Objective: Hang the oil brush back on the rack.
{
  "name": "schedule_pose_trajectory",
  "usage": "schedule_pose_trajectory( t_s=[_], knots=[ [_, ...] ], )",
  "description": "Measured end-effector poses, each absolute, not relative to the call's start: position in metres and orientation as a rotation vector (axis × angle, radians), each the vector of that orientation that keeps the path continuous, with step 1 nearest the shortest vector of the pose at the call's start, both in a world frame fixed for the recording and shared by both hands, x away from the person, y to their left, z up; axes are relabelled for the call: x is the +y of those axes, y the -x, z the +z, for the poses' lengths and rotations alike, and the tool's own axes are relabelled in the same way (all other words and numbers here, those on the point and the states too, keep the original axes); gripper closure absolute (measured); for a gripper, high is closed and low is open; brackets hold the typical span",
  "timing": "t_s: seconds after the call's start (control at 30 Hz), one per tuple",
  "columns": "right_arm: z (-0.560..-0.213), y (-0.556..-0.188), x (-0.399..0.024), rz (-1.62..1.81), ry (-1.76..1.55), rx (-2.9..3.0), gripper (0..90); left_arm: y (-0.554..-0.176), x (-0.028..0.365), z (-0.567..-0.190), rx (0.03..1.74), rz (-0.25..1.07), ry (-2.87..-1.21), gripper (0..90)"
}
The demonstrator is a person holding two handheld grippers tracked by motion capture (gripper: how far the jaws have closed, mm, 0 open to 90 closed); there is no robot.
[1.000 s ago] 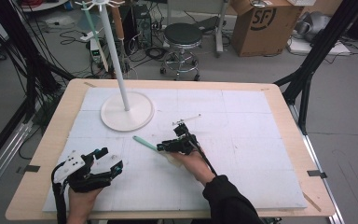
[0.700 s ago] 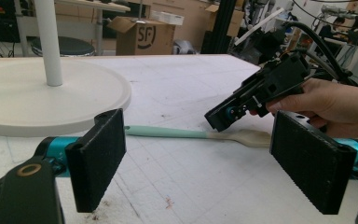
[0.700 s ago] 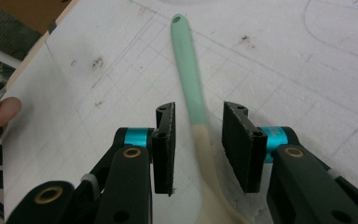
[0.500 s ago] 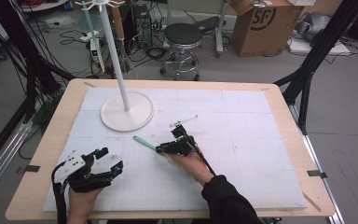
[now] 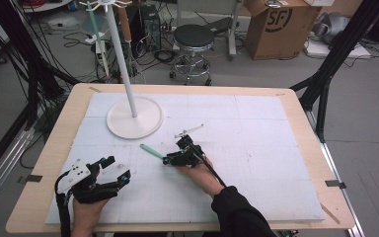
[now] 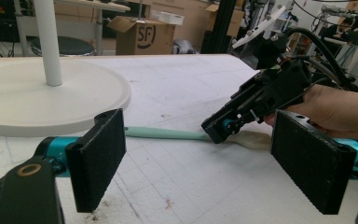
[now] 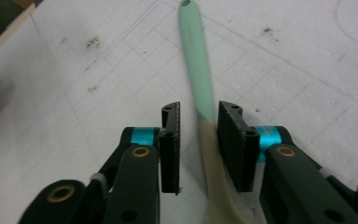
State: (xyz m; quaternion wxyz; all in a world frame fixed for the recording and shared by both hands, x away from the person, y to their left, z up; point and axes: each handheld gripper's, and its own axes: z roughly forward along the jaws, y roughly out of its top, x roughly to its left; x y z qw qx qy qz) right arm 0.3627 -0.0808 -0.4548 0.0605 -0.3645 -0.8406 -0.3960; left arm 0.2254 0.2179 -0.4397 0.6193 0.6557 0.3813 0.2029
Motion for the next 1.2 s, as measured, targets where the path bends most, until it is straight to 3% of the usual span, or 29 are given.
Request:
schedule_pose_trajectory(
  t_s=[0.2, 0.77, 1.2],
  knots=[
    [-0.454, -0.358, -0.076, -1.192, 1.068, -2.663, 78.5, -0.225, 0.216, -0.44, 0.875, 0.467, -1.509, 18.8],
    [-0.455, -0.363, -0.082, -1.212, 1.067, -2.595, 83.5, -0.226, 0.218, -0.44, 0.88, 0.462, -1.501, 18.9],
    [-0.424, -0.369, -0.104, -1.499, 1.136, -2.348, 83.3, -0.226, 0.218, -0.44, 0.879, 0.466, -1.499, 18.9]
  ],
)
